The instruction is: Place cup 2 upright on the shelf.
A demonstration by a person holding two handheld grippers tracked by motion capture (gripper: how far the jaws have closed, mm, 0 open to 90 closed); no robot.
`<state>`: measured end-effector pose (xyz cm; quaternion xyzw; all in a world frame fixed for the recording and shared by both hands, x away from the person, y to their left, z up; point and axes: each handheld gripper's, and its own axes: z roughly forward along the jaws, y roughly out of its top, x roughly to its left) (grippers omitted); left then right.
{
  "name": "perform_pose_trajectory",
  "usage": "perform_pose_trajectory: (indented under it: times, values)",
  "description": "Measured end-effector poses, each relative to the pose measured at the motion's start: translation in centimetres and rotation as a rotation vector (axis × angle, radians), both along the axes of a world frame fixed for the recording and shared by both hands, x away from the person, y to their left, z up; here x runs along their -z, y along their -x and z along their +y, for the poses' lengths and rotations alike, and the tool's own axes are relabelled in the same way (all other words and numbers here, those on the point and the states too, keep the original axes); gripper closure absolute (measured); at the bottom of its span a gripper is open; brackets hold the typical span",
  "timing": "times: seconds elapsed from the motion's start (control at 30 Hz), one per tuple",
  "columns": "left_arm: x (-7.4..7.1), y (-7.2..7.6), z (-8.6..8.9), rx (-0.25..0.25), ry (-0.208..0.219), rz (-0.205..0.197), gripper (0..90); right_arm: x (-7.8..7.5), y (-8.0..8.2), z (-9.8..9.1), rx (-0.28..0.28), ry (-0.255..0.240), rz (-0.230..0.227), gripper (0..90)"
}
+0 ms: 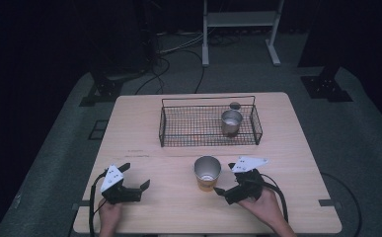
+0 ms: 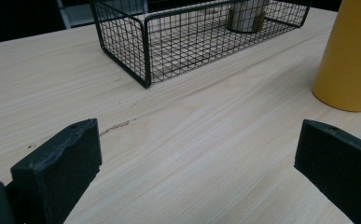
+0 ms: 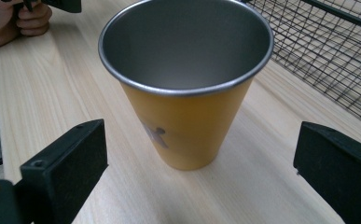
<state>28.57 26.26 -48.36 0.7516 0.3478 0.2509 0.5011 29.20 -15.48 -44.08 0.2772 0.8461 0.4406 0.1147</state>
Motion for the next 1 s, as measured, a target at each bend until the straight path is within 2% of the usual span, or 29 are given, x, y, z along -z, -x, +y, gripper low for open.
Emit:
perform_pose_trajectory:
  times: [0.17, 0.47, 0.6, 1.0]
  values:
    - [0.0, 0.0, 0.0, 0.0, 0.0, 0.0, 0.0, 0.1, -0.4, 0.6, -0.017, -0.006, 0.006, 1.9]
    - [0.0, 0.0, 0.0, -0.001, 0.003, 0.001, 0.0, 0.3, -0.8, 1.6, -0.026, 0.013, 0.004, 1.9]
    - [0.0, 0.0, 0.0, 0.0, 0.001, 0.0, 0.0, 0.2, -1.1, 2.1, -0.026, 0.047, -0.01, 1.9]
    - [0.0, 0.0, 0.0, 0.0, 0.0, 0.002, 0.0, 0.1, -1.9, 3.3, -0.033, 0.067, -0.016, 1.2]
